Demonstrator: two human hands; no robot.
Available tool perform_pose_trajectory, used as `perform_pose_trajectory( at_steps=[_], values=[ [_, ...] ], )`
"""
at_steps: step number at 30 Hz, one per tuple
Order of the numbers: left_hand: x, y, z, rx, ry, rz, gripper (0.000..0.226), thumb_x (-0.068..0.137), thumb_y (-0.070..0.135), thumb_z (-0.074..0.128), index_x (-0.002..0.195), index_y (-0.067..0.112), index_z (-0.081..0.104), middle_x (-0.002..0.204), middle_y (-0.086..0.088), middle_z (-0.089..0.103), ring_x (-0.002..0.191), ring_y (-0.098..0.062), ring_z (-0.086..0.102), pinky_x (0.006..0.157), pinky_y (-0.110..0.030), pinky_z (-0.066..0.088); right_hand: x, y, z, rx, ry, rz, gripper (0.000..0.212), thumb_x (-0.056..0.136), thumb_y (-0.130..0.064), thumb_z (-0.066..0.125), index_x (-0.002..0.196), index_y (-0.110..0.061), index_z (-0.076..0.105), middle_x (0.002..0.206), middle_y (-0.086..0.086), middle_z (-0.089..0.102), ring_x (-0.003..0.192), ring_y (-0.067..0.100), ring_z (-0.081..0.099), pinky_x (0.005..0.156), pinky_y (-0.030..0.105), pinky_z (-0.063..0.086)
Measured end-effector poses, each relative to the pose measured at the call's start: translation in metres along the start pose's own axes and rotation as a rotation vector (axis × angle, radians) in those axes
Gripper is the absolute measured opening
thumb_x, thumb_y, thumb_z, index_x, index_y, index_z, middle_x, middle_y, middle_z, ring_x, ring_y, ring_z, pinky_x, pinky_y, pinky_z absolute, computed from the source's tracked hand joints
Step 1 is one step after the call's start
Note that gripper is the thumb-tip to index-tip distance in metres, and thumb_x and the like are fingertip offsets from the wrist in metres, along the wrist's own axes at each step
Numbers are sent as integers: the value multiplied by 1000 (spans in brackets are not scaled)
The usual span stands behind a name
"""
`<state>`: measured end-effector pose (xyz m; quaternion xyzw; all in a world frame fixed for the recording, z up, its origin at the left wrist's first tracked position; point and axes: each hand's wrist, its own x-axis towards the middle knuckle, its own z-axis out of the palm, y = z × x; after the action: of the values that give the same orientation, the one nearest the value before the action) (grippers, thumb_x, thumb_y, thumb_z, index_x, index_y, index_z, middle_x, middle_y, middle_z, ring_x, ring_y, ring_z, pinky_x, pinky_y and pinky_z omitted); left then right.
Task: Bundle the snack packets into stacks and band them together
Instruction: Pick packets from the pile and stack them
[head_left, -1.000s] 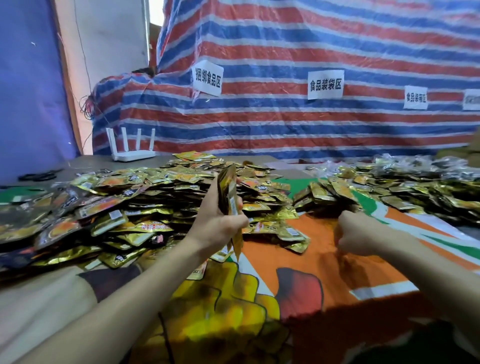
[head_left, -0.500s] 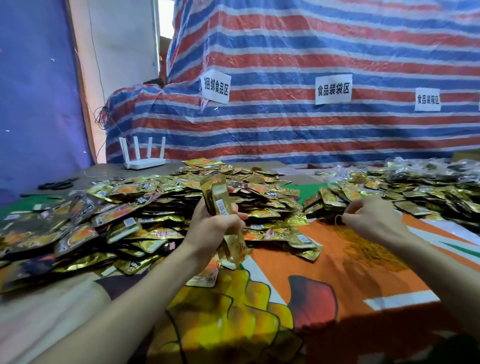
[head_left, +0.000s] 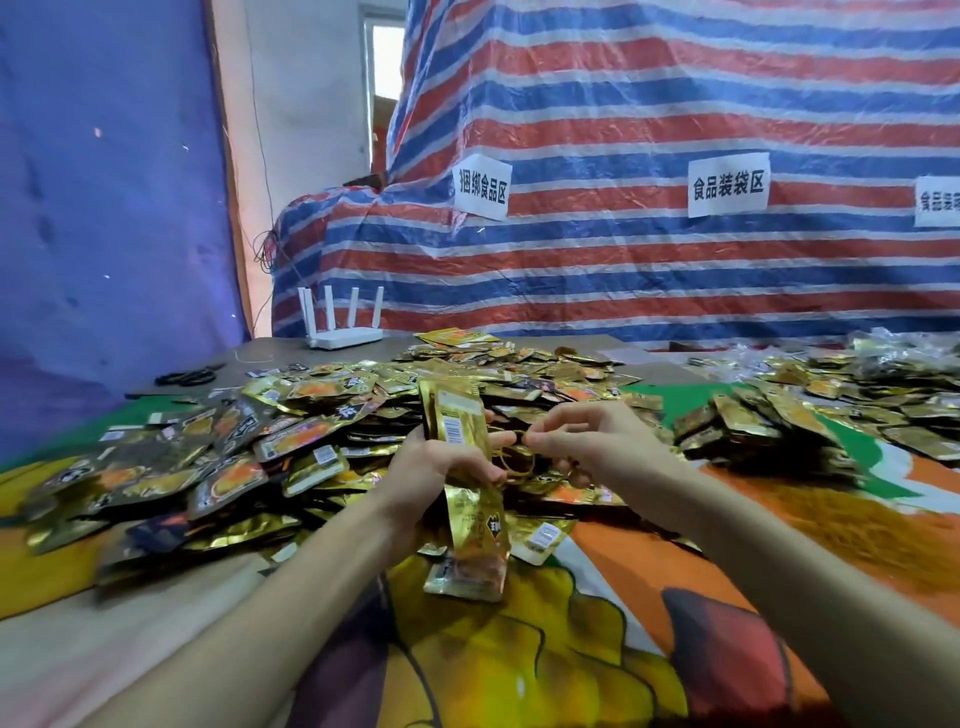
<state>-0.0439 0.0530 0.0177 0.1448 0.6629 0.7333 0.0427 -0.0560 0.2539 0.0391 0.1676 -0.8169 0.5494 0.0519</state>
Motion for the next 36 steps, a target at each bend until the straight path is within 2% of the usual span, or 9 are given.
perform_pose_trajectory(
  at_steps=[7, 10, 16, 21, 23, 26, 30, 33, 36],
  values=[
    [3, -9, -38, -228, -1, -49, 63, 56, -9, 67, 116, 8, 63, 85, -8, 72, 71, -24, 68, 63, -37, 57, 28, 0, 49, -117, 105, -44, 13, 93, -22, 70, 81, -22, 74, 64, -10, 61, 49, -5, 53, 46, 12, 38],
    [5, -17, -51, -504, -108, -58, 61, 61, -6, 56, 120, 6, 54, 80, -8, 57, 68, -23, 57, 67, -39, 52, 32, 4, 55, 222, -53, 35, 19, 93, -13, 65, 75, -12, 69, 70, 0, 56, 60, 9, 51, 55, 22, 37],
    [5, -17, -63, -519, -139, -39, 58, 64, -6, 53, 120, 7, 51, 79, -7, 54, 66, -21, 56, 67, -38, 53, 27, 16, 58, 862, -300, 87, 15, 72, -19, 50, 63, -11, 59, 81, 11, 60, 86, 26, 58, 91, 38, 40],
    [3, -19, -60, -539, -200, -76, 54, 68, -5, 51, 121, 7, 51, 82, -6, 55, 68, -21, 58, 72, -38, 53, 24, 13, 55, 1143, -235, -6, 26, 80, -9, 45, 96, -4, 65, 62, 0, 44, 62, 19, 55, 88, 39, 56],
    [4, -19, -59, -558, -219, -80, 53, 69, -5, 50, 120, 7, 52, 83, -6, 54, 68, -21, 57, 72, -37, 52, 25, 14, 55, 1115, -215, -12, 41, 84, -4, 48, 122, -7, 65, 64, -3, 46, 51, 11, 48, 69, 32, 60],
    [4, -21, -58, -514, -189, -112, 50, 67, -4, 53, 117, 6, 57, 82, -7, 60, 68, -22, 60, 69, -37, 55, 23, 14, 63, 871, -199, -8, 45, 92, -5, 58, 132, -24, 65, 86, 3, 72, 52, 12, 57, 53, 28, 58],
    [3, -22, -53, -346, 5, -104, 63, 64, -4, 61, 126, 7, 59, 87, -11, 73, 69, -26, 67, 65, -39, 58, 18, 15, 74, 576, -183, -61, 60, 83, -15, 73, 138, -34, 57, 113, 12, 75, 80, 31, 76, 56, 36, 61],
    [3, -22, -47, -209, 302, 6, 46, 78, -8, 62, 121, 7, 63, 86, -9, 77, 66, -24, 73, 52, -35, 56, 15, 13, 82, 429, -107, -116, 60, 80, -20, 82, 134, -35, 62, 111, 4, 76, 92, 28, 76, 60, 43, 63],
    [9, -23, -45, -232, 570, 78, 27, 78, -3, 70, 105, 2, 73, 87, -14, 75, 76, -33, 72, 64, -38, 58, 12, 11, 90, 339, -84, -113, 60, 79, -17, 85, 132, -37, 65, 117, 7, 71, 94, 21, 76, 62, 44, 63]
  ],
)
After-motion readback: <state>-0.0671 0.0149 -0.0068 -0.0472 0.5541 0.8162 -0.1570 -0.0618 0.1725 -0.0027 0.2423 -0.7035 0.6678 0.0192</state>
